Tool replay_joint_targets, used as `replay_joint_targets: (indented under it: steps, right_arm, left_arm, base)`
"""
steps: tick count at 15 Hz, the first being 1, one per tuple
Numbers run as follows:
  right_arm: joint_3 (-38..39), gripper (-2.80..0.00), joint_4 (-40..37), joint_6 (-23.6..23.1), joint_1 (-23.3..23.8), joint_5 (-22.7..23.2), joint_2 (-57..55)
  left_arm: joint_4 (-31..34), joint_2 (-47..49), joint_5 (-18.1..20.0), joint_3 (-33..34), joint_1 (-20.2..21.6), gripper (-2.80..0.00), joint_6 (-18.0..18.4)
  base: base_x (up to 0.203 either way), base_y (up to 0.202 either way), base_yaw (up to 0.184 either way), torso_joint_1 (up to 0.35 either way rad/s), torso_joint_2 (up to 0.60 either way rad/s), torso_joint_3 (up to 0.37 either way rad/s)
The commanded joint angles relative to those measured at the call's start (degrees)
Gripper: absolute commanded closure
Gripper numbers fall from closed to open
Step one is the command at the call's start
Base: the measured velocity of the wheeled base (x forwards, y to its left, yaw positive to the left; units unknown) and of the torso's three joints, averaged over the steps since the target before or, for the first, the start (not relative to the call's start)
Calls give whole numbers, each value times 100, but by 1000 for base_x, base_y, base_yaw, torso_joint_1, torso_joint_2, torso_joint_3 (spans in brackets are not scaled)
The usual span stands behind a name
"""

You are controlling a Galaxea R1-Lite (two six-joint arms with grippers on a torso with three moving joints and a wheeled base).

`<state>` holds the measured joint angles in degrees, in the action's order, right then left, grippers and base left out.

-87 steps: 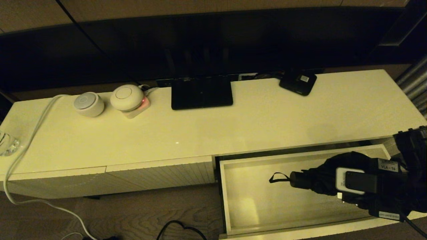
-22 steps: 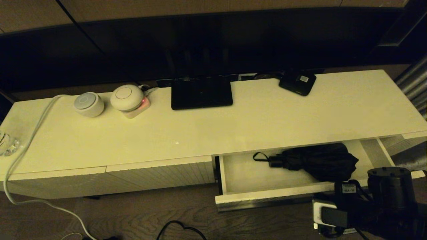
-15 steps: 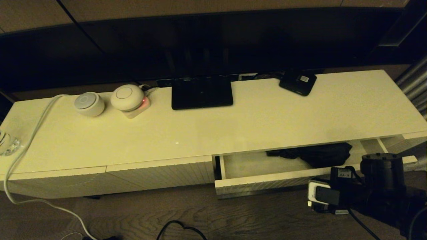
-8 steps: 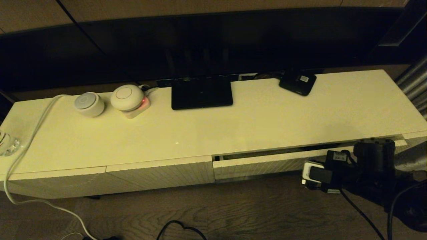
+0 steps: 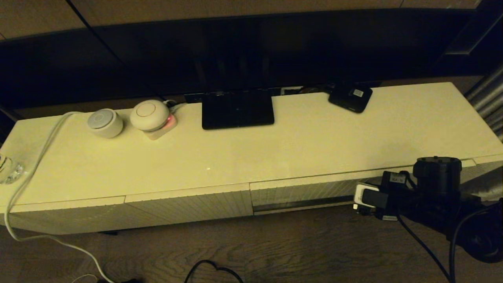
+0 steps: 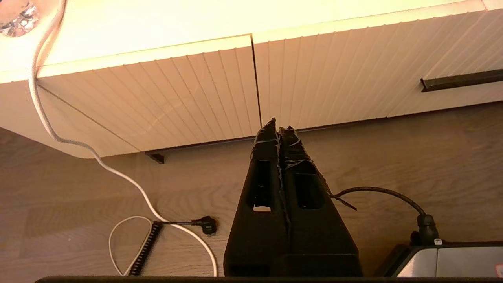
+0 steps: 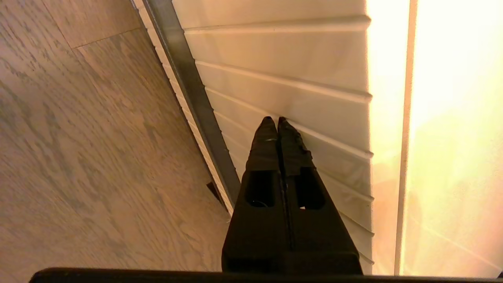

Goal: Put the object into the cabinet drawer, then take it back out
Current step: Close the drawer, then open the drawer

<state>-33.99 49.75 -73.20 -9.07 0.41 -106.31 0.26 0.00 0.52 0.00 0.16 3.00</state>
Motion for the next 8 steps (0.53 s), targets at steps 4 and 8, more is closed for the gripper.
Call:
replay_joint_targets:
  steps: [4, 8]
  right_arm:
    - [1076, 0, -325, -120, -23, 54, 985]
    - [2076, 0, -1181, -176, -63, 101, 2146]
  left_arm:
    - [1, 0, 1, 18, 2, 0, 7]
    - [1, 0, 1, 18, 2, 0, -1]
  base:
    - [0, 0, 0, 0, 0, 0]
    - [0, 0, 0, 0, 0, 0]
